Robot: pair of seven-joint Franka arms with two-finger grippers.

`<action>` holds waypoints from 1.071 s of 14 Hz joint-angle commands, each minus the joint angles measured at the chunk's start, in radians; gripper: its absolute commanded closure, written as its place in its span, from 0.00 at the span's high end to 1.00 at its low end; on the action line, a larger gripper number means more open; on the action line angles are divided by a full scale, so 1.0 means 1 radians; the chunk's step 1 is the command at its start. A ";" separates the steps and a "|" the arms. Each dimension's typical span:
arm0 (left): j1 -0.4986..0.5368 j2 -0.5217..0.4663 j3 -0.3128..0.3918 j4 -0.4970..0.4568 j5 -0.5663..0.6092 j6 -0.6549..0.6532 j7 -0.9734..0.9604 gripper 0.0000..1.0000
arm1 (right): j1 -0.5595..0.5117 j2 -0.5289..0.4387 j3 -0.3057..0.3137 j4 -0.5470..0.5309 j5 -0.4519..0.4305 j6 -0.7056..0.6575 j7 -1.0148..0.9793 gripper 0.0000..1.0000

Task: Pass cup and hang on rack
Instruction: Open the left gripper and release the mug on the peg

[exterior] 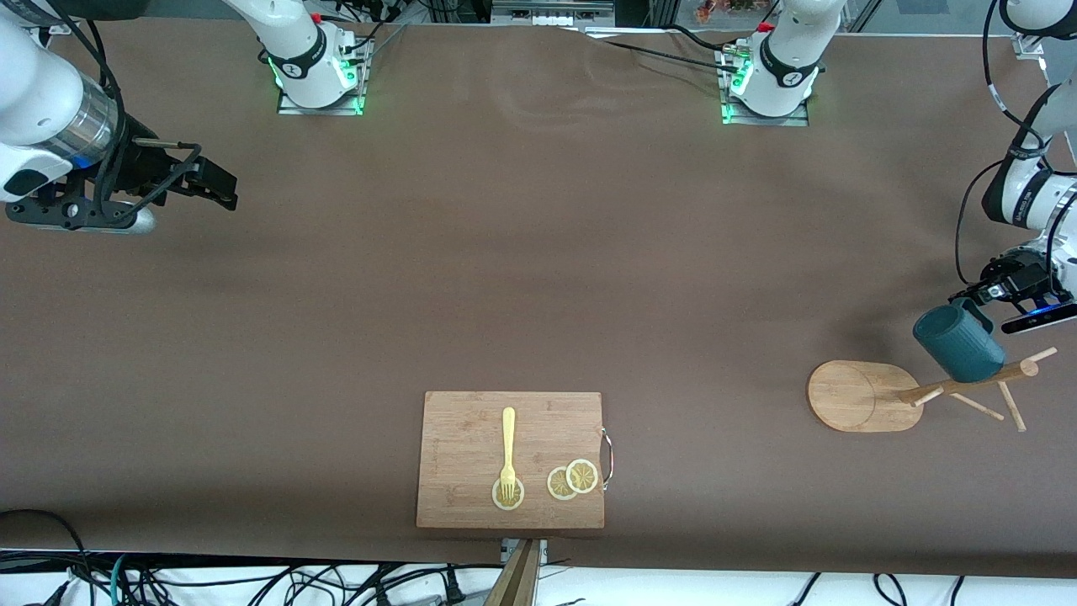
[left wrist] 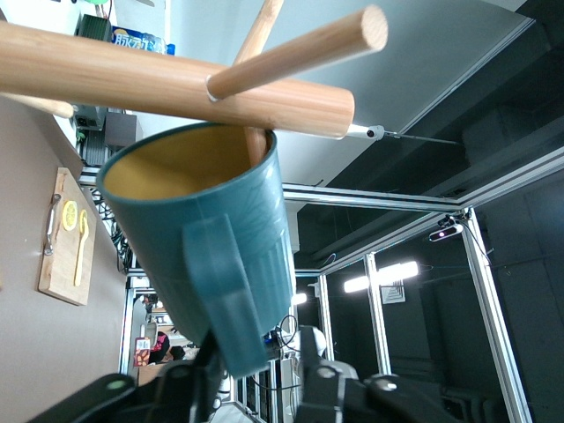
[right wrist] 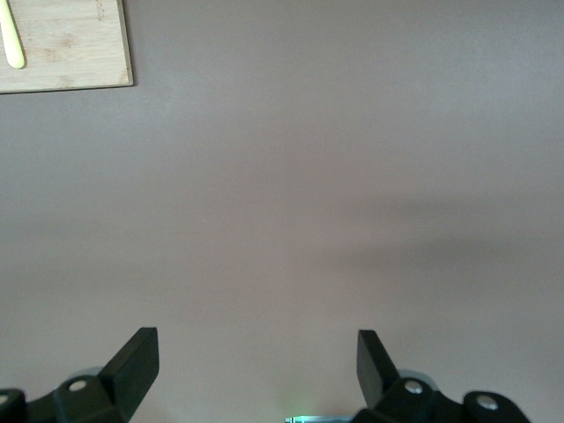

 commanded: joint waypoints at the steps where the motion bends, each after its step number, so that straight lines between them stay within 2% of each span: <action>1: 0.005 0.030 -0.005 0.042 -0.023 -0.019 0.010 1.00 | -0.006 0.002 0.002 0.017 0.004 -0.019 -0.012 1.00; 4: 0.009 0.023 0.002 0.068 0.002 -0.029 0.008 1.00 | -0.006 0.002 0.002 0.017 0.004 -0.019 -0.012 0.99; 8: 0.029 0.016 0.017 0.082 0.104 -0.068 0.011 1.00 | -0.006 0.002 0.002 0.017 0.004 -0.019 -0.012 0.99; 15: 0.058 -0.130 0.048 0.078 0.340 -0.090 0.008 1.00 | -0.006 0.002 0.002 0.017 0.004 -0.019 -0.012 0.99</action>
